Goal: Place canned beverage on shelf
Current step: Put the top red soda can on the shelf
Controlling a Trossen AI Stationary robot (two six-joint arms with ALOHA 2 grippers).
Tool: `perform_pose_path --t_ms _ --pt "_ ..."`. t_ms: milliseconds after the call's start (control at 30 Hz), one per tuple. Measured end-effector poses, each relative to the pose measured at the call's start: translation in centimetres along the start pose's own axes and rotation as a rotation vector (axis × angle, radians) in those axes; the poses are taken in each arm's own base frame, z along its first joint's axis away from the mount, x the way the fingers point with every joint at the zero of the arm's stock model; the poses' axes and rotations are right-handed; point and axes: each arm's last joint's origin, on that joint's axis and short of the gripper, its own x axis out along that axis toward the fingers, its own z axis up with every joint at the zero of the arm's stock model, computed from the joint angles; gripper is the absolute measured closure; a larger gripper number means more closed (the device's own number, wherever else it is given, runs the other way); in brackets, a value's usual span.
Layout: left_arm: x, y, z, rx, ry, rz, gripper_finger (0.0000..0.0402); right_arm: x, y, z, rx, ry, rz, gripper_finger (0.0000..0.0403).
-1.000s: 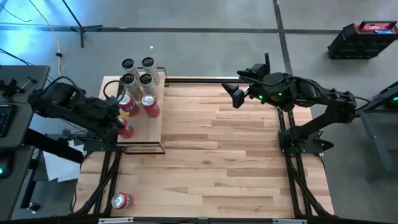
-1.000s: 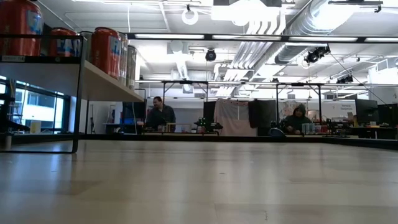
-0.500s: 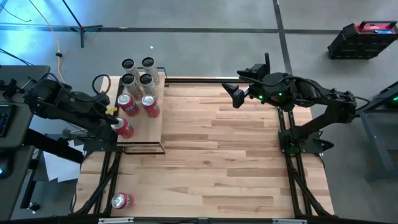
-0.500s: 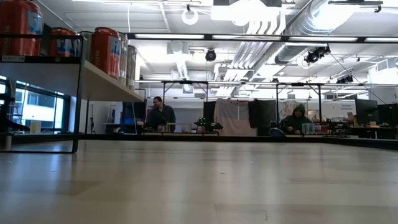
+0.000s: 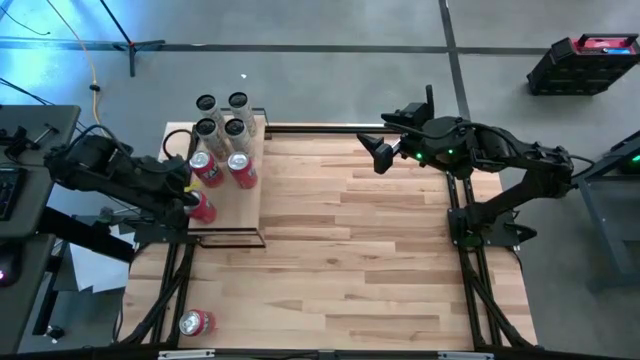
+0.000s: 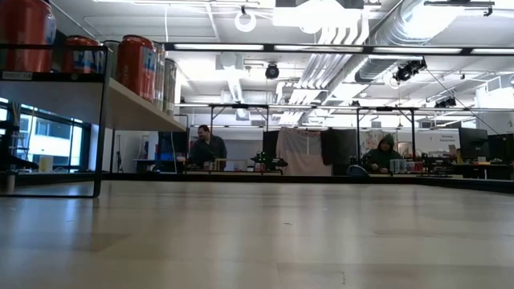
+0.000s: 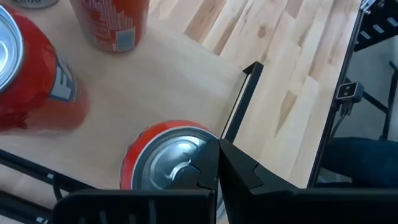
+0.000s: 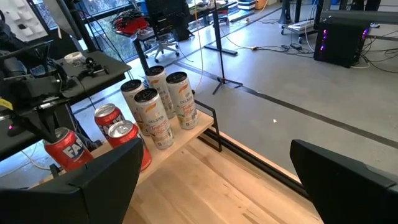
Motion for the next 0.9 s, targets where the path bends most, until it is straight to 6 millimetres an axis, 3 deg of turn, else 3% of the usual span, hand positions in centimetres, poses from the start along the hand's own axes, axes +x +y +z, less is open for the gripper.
perform_pose_path --t_ms 267,567,900 --pt "-0.1 0.1 0.0 0.002 -0.002 0.003 0.0402 0.0 0.0 0.0 0.024 -0.001 -0.003 0.0011" --pt "-2.7 0.3 0.3 -0.041 -0.059 -0.051 0.0402 0.0 0.0 0.0 0.023 -0.001 -0.003 0.0011" --pt "-2.4 -0.2 0.5 -0.045 -0.017 -0.079 0.0401 0.0 -0.1 -0.3 -0.004 0.021 -0.013 0.0011"
